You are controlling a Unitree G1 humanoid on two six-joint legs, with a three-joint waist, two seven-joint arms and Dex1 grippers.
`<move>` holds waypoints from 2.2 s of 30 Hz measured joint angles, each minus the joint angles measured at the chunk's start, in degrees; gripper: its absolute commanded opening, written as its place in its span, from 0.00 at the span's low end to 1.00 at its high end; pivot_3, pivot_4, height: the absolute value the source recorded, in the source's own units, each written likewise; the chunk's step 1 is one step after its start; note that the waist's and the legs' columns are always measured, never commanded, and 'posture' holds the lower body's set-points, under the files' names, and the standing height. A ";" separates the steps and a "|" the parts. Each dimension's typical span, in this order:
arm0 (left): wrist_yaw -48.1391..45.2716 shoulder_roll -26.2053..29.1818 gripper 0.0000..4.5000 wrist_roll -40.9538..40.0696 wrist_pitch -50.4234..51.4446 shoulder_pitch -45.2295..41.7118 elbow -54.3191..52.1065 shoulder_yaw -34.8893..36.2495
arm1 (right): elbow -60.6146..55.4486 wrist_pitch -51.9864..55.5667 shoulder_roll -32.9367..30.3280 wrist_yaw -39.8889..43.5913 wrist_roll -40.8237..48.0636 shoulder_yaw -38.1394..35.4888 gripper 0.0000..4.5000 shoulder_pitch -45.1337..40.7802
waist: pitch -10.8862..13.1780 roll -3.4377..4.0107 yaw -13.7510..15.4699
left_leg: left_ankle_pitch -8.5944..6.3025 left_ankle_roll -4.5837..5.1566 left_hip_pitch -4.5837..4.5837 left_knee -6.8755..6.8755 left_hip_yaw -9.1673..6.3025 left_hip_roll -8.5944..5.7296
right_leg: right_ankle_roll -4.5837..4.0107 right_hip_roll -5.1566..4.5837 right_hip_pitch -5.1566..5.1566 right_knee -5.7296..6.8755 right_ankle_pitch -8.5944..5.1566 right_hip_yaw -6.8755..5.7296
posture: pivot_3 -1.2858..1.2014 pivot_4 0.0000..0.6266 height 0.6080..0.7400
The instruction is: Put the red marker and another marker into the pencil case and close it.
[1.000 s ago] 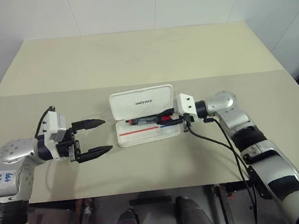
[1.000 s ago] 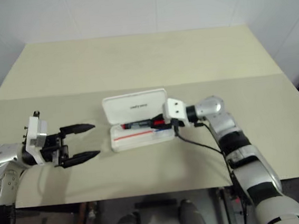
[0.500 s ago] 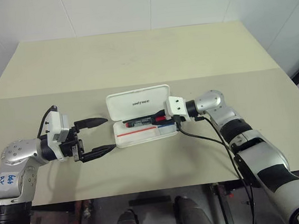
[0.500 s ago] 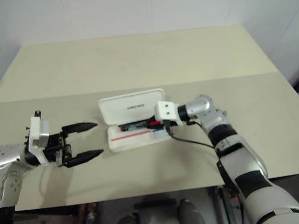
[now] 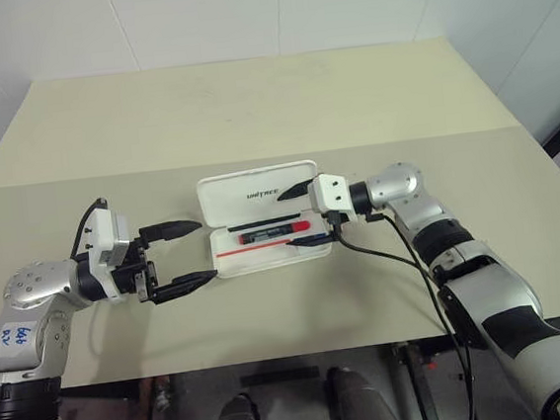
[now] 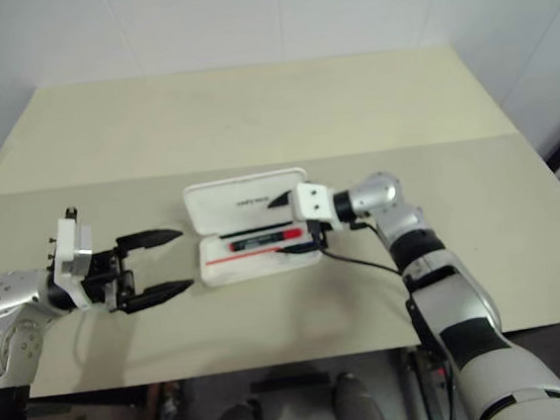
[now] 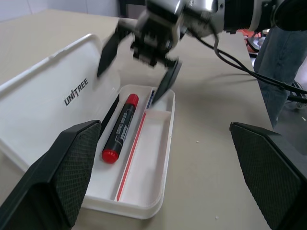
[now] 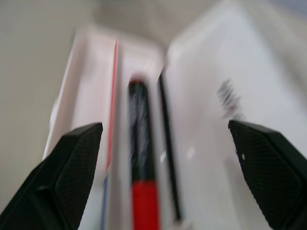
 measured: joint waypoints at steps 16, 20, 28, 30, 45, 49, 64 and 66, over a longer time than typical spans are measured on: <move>31.85 -13.47 1.00 3.46 1.43 12.63 -12.82 9.51 | -53.05 38.93 -18.10 -1.19 22.14 -10.79 0.99 25.45 | -0.02 -0.03 2.06 | -0.06 -0.01 0.00 0.04 -0.02 -0.03 | 0.02 -0.05 0.10 -0.29 -0.06 0.00 | 0.52 0.24 1.00; 48.27 -20.51 1.00 9.75 3.97 16.65 -19.19 11.10 | -53.28 41.23 -21.33 -3.52 23.04 -14.57 0.99 27.96 | -0.01 -0.05 2.03 | -0.05 0.01 -0.01 0.16 0.03 -0.02 | 0.02 -0.03 0.14 -0.43 -0.01 0.02 | 0.52 0.24 1.00; 70.68 -31.02 1.00 19.72 17.00 20.32 -33.02 9.58 | -49.12 37.57 -21.57 -4.59 21.17 -14.64 0.99 25.94 | -0.04 -0.11 2.04 | -0.01 0.06 -0.09 0.48 0.09 -0.03 | -0.38 -0.03 0.31 -0.79 -0.01 0.05 | 0.52 0.24 1.00; 74.82 -34.14 1.00 20.69 21.64 20.57 -35.53 9.29 | -48.47 37.47 -21.58 -4.55 21.12 -14.64 0.99 24.78 | -0.04 -0.11 2.03 | -0.02 0.07 -0.10 0.54 0.09 -0.03 | -0.40 -0.03 0.33 -0.80 0.00 0.06 | 0.52 0.24 1.00; 82.31 -38.00 1.00 23.44 35.31 15.12 -33.23 10.30 | -50.39 37.58 -21.86 -4.66 21.18 -14.59 0.99 24.50 | -0.04 -0.17 2.04 | -0.03 0.08 -0.15 0.71 0.07 -0.04 | -0.75 -0.02 0.36 -0.85 -0.13 0.05 | 0.52 0.24 1.00; 82.63 -38.75 1.00 23.34 36.88 13.43 -30.95 11.29 | -52.24 37.76 -22.12 -5.38 21.28 -14.70 0.99 24.87 | -0.03 -0.19 1.99 | -0.05 0.08 -0.16 0.69 0.08 -0.04 | -0.75 -0.02 0.36 -0.87 -0.13 0.05 | 0.52 0.24 1.00; 81.52 -38.25 0.23 23.52 37.21 10.81 -28.34 11.33 | -56.53 39.32 -23.49 -7.49 23.03 -16.37 1.00 27.61 | -0.03 -0.20 2.15 | -0.06 0.08 -0.14 0.71 0.08 -0.04 | -0.75 -0.02 0.40 -0.89 -0.12 0.05 | 0.52 0.24 1.00; 81.54 -38.25 0.23 23.76 36.87 10.74 -28.03 11.22 | -56.70 39.32 -23.53 -7.50 23.08 -16.37 1.00 27.65 | -0.03 -0.20 2.16 | -0.06 0.08 -0.14 0.72 0.08 -0.04 | -0.75 -0.02 0.41 -0.89 -0.12 0.05 | 0.52 0.24 1.00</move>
